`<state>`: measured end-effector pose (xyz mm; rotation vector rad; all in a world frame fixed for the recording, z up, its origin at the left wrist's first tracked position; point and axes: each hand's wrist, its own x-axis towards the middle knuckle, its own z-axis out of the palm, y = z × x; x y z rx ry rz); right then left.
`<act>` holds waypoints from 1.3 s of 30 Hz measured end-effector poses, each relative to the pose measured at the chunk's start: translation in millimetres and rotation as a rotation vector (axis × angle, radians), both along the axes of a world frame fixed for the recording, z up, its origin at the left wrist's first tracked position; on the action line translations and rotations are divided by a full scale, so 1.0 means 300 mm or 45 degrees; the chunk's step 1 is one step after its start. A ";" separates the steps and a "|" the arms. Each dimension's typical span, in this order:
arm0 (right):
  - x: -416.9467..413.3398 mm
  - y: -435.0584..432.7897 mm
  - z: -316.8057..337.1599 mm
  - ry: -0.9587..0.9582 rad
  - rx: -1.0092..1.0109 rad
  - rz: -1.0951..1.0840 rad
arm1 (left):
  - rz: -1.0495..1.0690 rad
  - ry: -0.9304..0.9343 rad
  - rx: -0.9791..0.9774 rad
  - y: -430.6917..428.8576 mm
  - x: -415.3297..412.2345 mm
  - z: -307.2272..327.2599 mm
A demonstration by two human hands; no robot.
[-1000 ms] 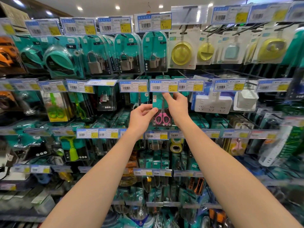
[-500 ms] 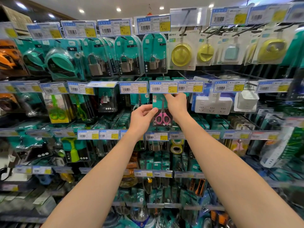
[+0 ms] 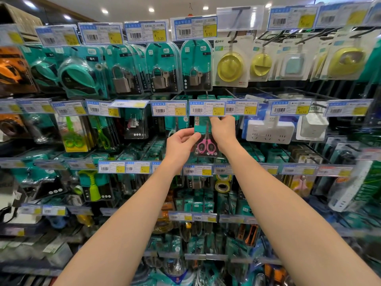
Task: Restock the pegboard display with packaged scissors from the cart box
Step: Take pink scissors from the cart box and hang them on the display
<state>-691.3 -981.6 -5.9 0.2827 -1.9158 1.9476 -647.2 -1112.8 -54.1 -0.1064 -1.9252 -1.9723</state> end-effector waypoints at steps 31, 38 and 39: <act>-0.061 0.076 -0.118 -0.137 0.173 -0.081 | 0.167 -0.083 0.000 0.049 -0.134 0.011; -0.097 0.083 -0.086 -0.242 0.339 -0.142 | 0.445 -0.159 -0.132 0.066 -0.171 0.026; -0.096 0.086 -0.089 -0.260 0.366 -0.149 | 0.474 -0.157 -0.185 0.070 -0.159 0.025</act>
